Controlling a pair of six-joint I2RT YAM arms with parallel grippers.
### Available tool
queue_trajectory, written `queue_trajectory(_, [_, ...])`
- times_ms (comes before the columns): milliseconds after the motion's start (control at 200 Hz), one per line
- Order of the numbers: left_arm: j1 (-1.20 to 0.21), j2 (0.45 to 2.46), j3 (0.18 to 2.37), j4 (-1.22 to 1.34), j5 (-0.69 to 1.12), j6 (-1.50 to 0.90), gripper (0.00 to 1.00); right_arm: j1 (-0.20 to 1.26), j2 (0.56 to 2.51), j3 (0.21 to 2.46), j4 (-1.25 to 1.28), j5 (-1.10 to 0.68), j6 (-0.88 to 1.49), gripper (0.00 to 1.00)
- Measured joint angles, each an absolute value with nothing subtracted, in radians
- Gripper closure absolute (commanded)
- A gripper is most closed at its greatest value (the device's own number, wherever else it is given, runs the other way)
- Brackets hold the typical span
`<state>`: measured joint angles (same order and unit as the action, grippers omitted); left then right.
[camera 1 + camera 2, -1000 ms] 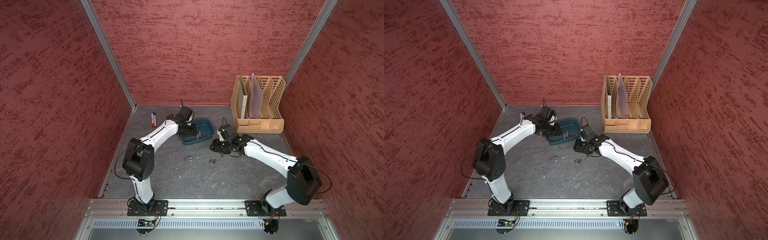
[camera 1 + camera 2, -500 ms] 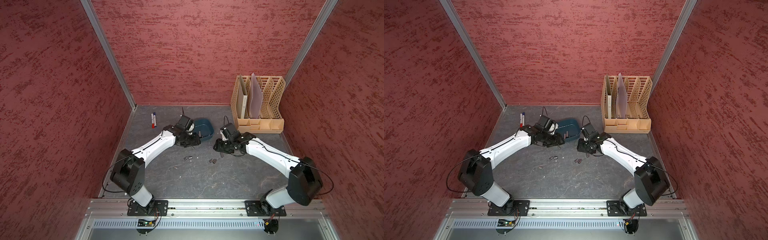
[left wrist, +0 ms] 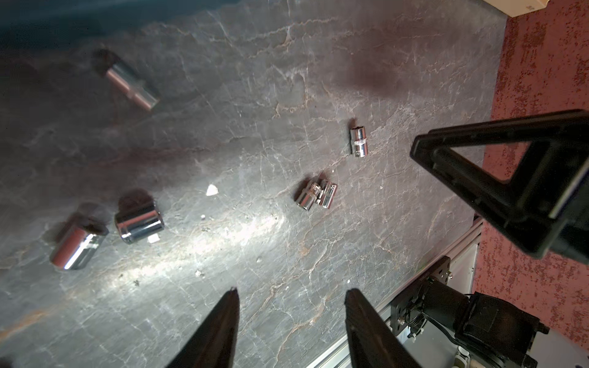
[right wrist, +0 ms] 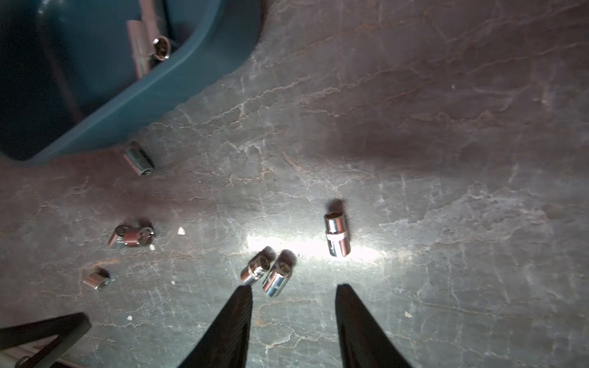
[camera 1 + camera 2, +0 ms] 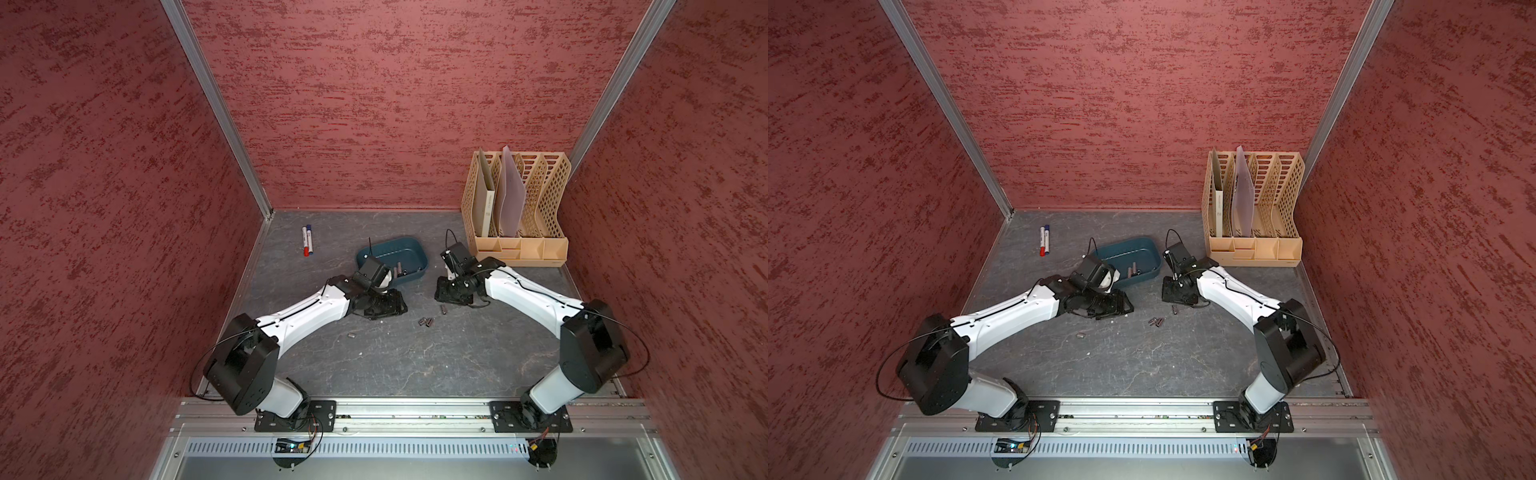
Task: Put the socket on the desktop into the storage box
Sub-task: Pick up the socket head at the center of the board.
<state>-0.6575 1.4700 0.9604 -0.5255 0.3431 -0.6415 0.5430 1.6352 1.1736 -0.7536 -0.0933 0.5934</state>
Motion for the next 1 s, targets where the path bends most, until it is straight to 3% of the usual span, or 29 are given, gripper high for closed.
queue_trajectory(1002, [-0.686,1.411,0.809,-0.420,0.347,-0.748,0.44,0.527,1.852,1.215,-0.783,-0.073,0.540,0.65])
